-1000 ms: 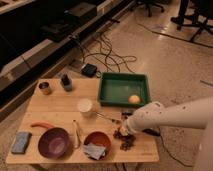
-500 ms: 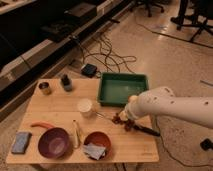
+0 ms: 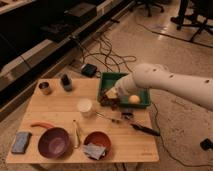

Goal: Place grapes in purple bowl

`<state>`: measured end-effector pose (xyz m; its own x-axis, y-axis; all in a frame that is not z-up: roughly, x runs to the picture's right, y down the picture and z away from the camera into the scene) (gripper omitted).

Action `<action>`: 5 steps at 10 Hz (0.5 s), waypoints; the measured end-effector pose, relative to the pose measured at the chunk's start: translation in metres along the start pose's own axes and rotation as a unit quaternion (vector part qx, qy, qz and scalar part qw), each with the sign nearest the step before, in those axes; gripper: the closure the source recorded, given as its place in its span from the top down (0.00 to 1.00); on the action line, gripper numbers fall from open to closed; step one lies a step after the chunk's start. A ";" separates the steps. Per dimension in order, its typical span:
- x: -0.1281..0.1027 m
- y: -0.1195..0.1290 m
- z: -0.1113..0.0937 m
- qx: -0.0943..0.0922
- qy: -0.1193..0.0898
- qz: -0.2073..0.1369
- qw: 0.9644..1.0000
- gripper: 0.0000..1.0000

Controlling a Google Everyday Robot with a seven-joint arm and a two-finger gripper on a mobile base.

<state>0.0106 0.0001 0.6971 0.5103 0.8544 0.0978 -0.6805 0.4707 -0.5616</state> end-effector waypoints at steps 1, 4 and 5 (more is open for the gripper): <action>-0.021 0.009 0.013 -0.021 -0.010 -0.015 1.000 0.00; -0.066 0.043 0.042 -0.075 -0.028 -0.055 0.995 0.00; -0.099 0.104 0.069 -0.141 -0.037 -0.104 0.984 0.00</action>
<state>-0.1471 -0.0200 0.6854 0.5768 0.7643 0.2884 -0.3866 0.5664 -0.7278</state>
